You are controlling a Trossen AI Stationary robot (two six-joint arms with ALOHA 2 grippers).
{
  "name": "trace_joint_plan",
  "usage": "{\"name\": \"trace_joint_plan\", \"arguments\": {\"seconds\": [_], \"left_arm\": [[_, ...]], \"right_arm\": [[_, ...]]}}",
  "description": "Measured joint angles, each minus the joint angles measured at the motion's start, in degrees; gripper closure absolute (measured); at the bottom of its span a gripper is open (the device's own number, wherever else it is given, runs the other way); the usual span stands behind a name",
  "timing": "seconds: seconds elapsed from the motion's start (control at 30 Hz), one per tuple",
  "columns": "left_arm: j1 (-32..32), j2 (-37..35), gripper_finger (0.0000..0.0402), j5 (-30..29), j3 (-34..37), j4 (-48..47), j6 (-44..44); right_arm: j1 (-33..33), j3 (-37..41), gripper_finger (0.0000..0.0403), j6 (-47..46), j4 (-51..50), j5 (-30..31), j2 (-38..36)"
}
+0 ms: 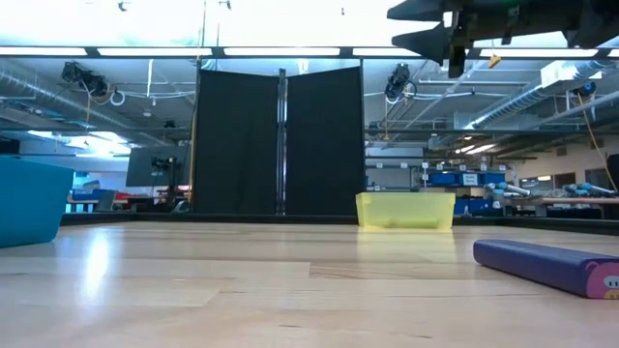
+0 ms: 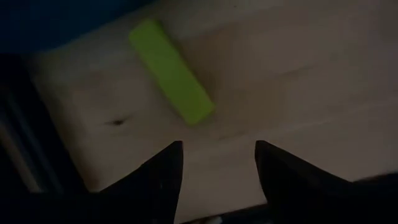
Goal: Sort blocks
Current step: Put the green block into the yellow bin
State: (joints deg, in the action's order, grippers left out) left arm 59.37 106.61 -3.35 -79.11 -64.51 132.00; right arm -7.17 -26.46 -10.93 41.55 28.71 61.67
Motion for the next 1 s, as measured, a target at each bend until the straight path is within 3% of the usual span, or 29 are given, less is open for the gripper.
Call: {"name": "trace_joint_plan", "arguments": {"seconds": [0.2,0.53,1.0], "left_arm": [[0.0,1.4,0.0180,4.8,0.0,-5.8,1.5],[-1.5,2.7,0.0143,2.4,0.7,-5.7,1.7],[-2.9,7.5,0.0089,4.3,0.7,-3.0,2.9]], "right_arm": [[-1.8,0.0,0.0160,-1.0,0.0,0.0,0.0],[-4.9,0.0,0.0160,-1.6,0.0,0.4,0.0],[-6.5,-0.1,0.0160,-2.4,0.0,0.8,0.0]]}}
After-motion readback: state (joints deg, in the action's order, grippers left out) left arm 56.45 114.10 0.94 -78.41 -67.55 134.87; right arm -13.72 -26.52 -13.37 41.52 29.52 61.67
